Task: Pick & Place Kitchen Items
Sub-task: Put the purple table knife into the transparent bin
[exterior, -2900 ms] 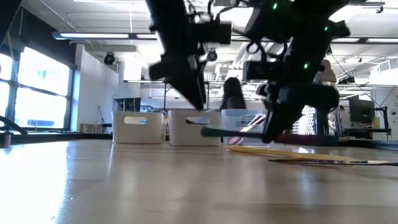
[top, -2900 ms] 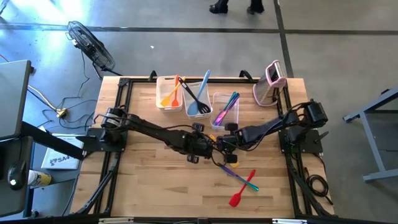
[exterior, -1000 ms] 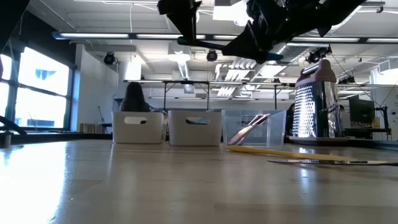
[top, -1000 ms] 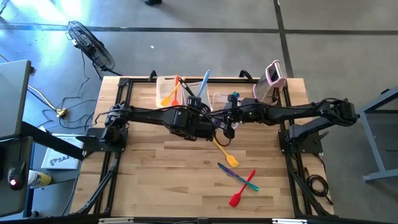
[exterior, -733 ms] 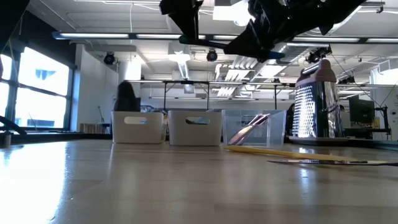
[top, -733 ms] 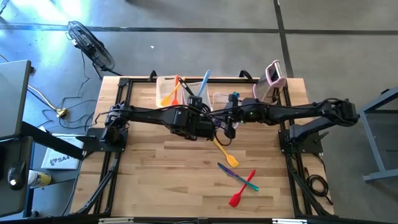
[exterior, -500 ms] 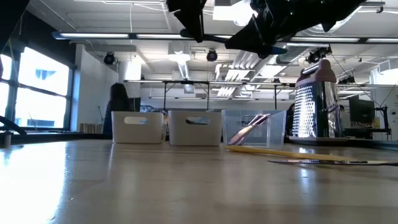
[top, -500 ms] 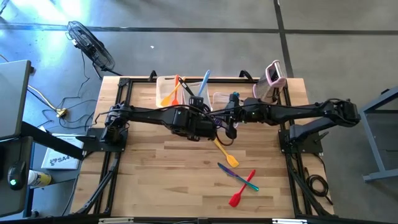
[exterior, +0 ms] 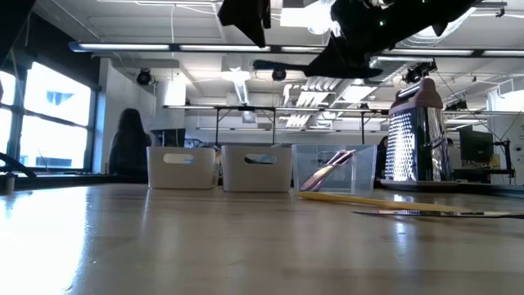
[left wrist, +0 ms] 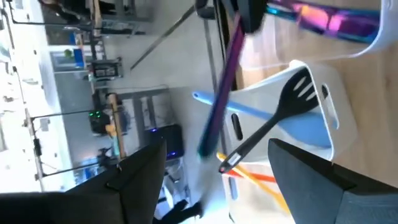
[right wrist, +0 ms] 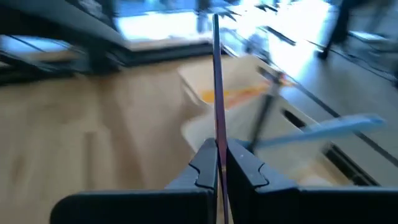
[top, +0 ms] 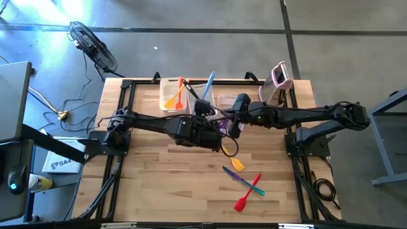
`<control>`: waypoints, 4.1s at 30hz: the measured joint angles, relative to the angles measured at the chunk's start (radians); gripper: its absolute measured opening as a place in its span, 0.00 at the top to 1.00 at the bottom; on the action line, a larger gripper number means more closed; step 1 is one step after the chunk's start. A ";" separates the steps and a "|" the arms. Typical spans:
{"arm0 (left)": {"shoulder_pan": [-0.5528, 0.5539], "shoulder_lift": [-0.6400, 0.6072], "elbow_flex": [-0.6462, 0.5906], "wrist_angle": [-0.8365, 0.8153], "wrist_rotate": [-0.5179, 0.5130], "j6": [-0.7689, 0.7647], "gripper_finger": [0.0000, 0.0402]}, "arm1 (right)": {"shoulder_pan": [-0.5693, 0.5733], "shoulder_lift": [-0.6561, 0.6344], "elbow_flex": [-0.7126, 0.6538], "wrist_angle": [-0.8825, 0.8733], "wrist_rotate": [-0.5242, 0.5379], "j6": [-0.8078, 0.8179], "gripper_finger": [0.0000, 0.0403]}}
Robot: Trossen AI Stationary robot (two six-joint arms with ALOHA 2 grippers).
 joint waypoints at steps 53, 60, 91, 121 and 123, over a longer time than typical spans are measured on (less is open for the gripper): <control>0.007 -0.165 0.002 0.122 0.763 -0.077 0.31 | 0.202 0.139 0.200 0.004 0.154 -0.034 0.99; 0.005 -0.204 0.004 0.211 1.023 -0.053 0.31 | 0.202 0.139 0.200 -0.011 0.151 -0.037 0.99; -0.057 -0.522 -0.096 -0.142 0.396 -0.458 0.31 | 0.086 -0.258 0.028 -0.095 0.194 0.065 0.99; -0.111 -1.027 -1.067 0.481 0.372 -0.601 0.31 | -0.018 0.192 -0.451 0.966 0.152 0.548 0.99; -0.111 -1.028 -1.069 0.482 0.372 -0.600 0.31 | -0.018 0.199 -0.451 0.960 0.170 0.551 0.99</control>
